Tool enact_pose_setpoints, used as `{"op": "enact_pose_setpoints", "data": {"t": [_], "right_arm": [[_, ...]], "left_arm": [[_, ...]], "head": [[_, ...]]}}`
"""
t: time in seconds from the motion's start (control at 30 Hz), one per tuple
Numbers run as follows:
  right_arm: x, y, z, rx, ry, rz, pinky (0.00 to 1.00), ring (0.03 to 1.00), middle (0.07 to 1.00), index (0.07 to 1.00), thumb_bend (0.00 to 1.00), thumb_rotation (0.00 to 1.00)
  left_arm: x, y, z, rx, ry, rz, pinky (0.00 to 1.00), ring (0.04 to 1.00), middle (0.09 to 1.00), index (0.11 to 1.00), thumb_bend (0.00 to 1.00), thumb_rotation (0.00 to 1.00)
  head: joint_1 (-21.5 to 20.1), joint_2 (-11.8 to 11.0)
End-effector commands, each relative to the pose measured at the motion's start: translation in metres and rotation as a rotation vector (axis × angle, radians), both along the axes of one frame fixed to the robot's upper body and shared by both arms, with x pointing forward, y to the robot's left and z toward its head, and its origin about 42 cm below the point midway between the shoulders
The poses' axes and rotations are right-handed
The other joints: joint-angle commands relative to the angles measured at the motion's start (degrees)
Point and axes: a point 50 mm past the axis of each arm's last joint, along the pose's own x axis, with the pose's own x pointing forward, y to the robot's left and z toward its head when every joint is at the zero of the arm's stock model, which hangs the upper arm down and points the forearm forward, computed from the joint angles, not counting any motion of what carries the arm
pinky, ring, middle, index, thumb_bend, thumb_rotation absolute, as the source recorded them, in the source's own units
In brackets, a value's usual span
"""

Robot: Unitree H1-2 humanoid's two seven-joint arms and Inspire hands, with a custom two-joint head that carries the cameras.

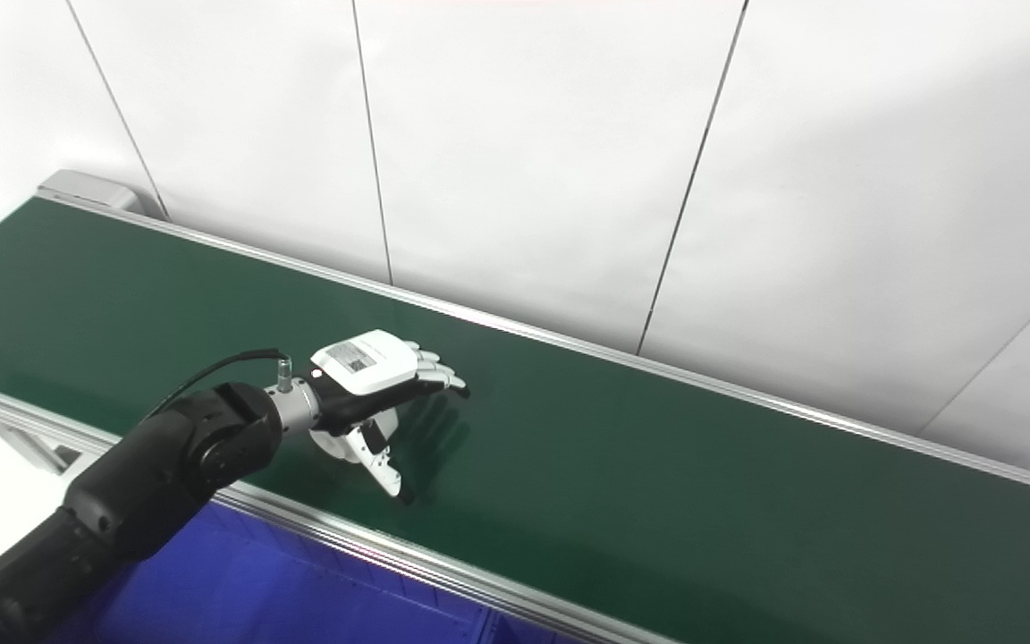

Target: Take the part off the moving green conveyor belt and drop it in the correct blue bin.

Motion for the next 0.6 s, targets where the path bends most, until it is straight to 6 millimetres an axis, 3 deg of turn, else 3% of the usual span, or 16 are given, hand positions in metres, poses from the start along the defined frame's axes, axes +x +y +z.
{"op": "enact_pose_setpoints", "data": {"t": [0.0, 0.3, 0.37, 0.57], "right_arm": [[0.008, 0.003, 0.010, 0.011, -0.067, 0.022, 1.00, 0.998, 1.000, 1.000, 0.87, 1.00], [0.007, 0.005, 0.011, 0.018, -0.068, 0.025, 0.99, 0.977, 0.996, 1.000, 0.86, 1.00], [0.007, 0.006, 0.012, 0.028, -0.065, 0.022, 1.00, 0.977, 0.992, 1.000, 0.86, 1.00], [0.007, 0.007, 0.014, 0.024, -0.062, 0.020, 1.00, 0.982, 0.989, 1.000, 0.86, 1.00]], "left_arm": [[0.011, 0.010, 0.016, 0.011, -0.069, 0.010, 0.94, 0.917, 0.890, 0.864, 0.93, 0.49], [0.006, 0.026, 0.008, 0.054, -0.033, 0.028, 0.93, 0.903, 0.881, 0.851, 0.96, 0.50], [0.005, 0.029, 0.010, 0.065, -0.026, 0.027, 0.92, 0.892, 0.873, 0.837, 0.98, 0.46], [0.003, 0.035, 0.012, 0.074, -0.014, 0.008, 0.78, 0.801, 0.809, 0.771, 1.00, 0.37]], "head": [[-0.12, 0.22], [-0.47, 1.03], [-0.53, 1.19], [-0.63, 1.56]]}}
